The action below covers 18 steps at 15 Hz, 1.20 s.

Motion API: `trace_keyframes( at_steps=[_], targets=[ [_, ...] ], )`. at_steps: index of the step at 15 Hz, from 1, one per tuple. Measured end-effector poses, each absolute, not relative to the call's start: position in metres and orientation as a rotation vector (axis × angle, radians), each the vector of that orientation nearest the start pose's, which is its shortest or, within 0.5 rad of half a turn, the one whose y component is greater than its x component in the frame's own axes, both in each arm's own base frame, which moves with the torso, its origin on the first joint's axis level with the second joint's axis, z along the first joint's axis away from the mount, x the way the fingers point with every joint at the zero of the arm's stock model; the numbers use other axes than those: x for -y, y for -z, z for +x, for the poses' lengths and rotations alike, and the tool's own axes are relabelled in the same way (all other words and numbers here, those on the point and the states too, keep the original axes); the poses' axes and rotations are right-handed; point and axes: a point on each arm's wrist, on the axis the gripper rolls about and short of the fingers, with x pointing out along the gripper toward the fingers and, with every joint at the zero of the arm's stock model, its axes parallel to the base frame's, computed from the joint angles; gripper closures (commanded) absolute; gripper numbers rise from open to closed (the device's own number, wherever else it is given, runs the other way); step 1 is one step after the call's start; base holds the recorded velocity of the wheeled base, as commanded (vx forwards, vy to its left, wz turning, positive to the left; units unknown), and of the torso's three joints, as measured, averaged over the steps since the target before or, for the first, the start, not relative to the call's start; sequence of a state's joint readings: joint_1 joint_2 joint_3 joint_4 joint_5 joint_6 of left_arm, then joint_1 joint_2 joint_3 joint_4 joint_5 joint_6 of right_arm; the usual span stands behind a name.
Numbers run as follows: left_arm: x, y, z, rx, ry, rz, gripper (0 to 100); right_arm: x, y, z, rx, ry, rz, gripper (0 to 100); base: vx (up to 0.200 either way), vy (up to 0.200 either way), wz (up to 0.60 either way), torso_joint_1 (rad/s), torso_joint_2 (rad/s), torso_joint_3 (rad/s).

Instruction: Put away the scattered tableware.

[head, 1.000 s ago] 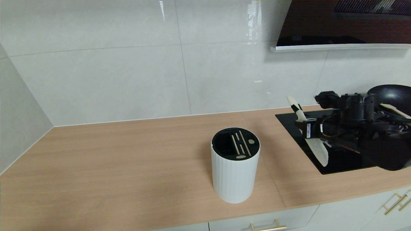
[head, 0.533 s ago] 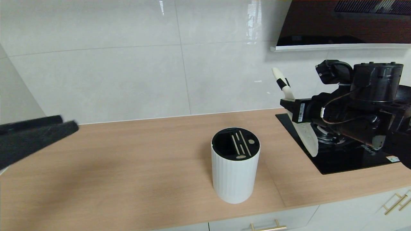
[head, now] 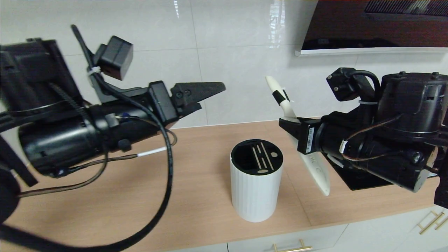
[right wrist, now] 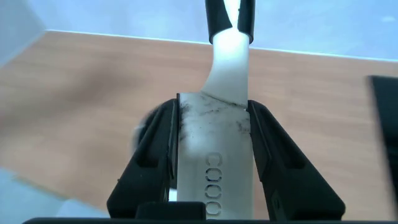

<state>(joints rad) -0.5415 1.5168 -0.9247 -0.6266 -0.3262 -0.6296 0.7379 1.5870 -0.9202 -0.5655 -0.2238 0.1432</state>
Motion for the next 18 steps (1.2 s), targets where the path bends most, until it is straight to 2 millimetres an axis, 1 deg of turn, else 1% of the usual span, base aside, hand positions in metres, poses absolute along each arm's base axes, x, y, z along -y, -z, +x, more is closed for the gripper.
trace_keyframes(
  at_steps=[2, 4, 6, 9, 12, 18],
  targets=[
    [0.173, -0.261, 0.244, -0.248, 0.875, -0.617, 0, -0.203, -0.241, 0.206, -0.133, -0.544, 0.094, 100, 0.0, 0.0, 0.0, 0.0, 0.0, 0.0],
    [0.188, -0.251, 0.251, -0.284, 0.883, -0.614, 0, -0.214, -0.242, 0.197, -0.143, -0.579, 0.128, 100, 0.0, 0.0, 0.0, 0.0, 0.0, 0.0],
    [0.196, -0.242, 0.257, -0.3, 0.866, -0.612, 0, -0.223, -0.24, 0.193, -0.148, -0.575, 0.135, 100, 0.0, 0.0, 0.0, 0.0, 0.0, 0.0],
    [0.206, -0.233, 0.264, -0.29, 0.825, -0.615, 0, -0.235, -0.235, 0.19, -0.159, -0.582, 0.133, 100, 0.0, 0.0, 0.0, 0.0, 0.0, 0.0],
    [0.212, -0.228, 0.265, -0.292, 0.826, -0.616, 0, -0.241, -0.232, 0.188, -0.174, -0.599, 0.137, 100, 0.0, 0.0, 0.0, 0.0, 0.0, 0.0],
    [0.216, -0.226, 0.265, -0.299, 0.822, -0.617, 0, -0.249, -0.226, 0.183, -0.196, -0.629, 0.139, 100, 0.0, 0.0, 0.0, 0.0, 0.0, 0.0]
  ],
)
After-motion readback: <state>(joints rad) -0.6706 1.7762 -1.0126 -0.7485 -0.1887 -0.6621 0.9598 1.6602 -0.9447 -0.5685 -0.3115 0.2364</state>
